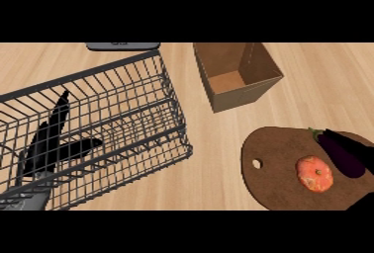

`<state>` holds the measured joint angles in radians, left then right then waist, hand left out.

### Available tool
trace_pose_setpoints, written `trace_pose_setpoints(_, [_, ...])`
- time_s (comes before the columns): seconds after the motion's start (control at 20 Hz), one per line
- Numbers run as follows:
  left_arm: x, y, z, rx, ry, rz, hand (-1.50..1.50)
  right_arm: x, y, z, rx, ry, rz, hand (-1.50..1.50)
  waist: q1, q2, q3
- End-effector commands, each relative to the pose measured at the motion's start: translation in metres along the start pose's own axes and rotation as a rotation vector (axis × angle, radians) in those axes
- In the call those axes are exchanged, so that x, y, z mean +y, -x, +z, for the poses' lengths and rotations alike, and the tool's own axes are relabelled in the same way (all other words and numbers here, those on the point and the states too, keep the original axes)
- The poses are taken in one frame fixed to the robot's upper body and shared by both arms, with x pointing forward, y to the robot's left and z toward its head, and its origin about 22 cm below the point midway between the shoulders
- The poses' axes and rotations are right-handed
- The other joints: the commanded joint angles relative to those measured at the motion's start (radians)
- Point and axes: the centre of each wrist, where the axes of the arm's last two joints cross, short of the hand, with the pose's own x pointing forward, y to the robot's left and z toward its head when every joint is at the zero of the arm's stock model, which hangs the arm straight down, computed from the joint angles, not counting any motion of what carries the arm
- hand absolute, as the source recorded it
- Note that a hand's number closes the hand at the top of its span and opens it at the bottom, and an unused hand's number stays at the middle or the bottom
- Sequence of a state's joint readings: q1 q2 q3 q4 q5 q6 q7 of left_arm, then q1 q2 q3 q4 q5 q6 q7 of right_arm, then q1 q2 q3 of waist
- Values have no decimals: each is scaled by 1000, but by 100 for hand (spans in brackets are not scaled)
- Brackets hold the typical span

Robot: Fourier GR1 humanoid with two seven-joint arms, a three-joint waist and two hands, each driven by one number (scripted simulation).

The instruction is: Pick the squash from the cutting board and place it in the cardboard box

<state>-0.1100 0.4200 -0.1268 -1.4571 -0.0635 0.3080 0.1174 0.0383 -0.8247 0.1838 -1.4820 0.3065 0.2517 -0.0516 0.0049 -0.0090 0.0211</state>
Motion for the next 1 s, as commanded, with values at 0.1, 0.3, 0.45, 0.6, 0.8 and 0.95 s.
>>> trace_pose_setpoints(0.1, [31,38,1,90,-67,-76,0,2,-12,-3,-15,-23,20,-150,-6,10,-22])
trace_pose_setpoints(0.3, [46,40,-3,104,-81,-86,0,7,-6,0,-41,-30,-15,-150,-11,10,-22])
trace_pose_setpoints(0.45, [44,26,-4,86,-66,-91,0,5,-17,-8,-71,-41,-22,-150,-3,9,-21])
trace_pose_setpoints(0.6, [42,46,10,101,-62,-93,0,12,-32,-8,-126,-45,-36,-150,-4,9,-22])
trace_pose_setpoints(0.8, [47,28,-2,92,-65,-85,0,-4,-49,0,-164,-20,-23,-150,-11,7,-22])
trace_pose_setpoints(0.95, [60,29,-9,101,-69,-86,0,6,-45,4,-107,-57,1,-150,-14,9,-22])
